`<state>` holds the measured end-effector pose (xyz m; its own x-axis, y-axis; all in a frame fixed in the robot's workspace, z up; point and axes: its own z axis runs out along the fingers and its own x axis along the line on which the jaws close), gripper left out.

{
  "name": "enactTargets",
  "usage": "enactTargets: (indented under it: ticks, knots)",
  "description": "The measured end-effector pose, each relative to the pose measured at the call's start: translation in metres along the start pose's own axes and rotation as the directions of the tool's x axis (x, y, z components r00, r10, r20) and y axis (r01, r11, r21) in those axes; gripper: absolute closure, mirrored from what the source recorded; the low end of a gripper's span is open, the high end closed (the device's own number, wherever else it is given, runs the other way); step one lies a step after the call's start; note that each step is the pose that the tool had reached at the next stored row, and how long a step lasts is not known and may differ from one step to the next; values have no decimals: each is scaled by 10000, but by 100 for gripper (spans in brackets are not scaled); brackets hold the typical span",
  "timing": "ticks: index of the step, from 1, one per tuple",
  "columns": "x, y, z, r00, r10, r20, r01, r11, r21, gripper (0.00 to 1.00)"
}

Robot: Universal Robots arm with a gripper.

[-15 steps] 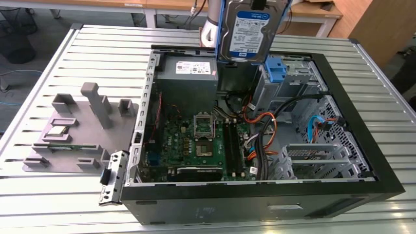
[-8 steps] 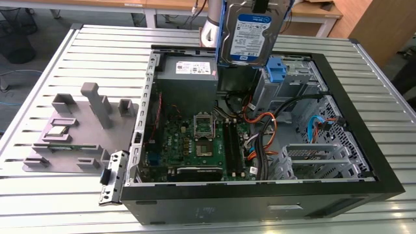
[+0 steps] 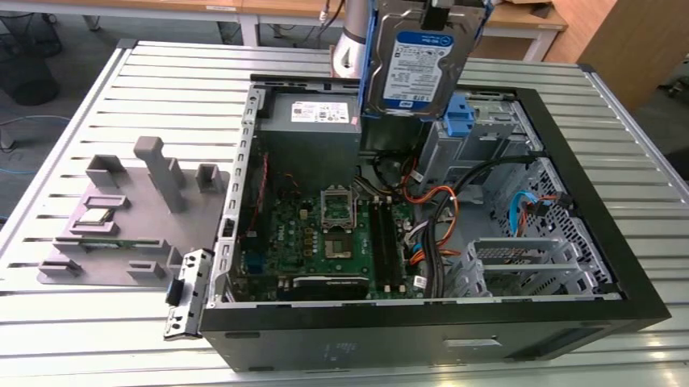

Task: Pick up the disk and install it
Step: 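Pick up the disk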

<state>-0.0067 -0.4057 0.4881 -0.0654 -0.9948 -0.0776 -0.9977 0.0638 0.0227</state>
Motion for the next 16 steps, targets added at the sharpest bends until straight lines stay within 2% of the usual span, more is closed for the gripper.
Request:
enactTargets:
  ticks: [6, 16]
  knots:
    - [132, -13, -9, 10000, 1, 1, -1, 10000, 0, 65]
    - [408, -42, -27, 10000, 7, 0, -7, 10000, 1, 65]
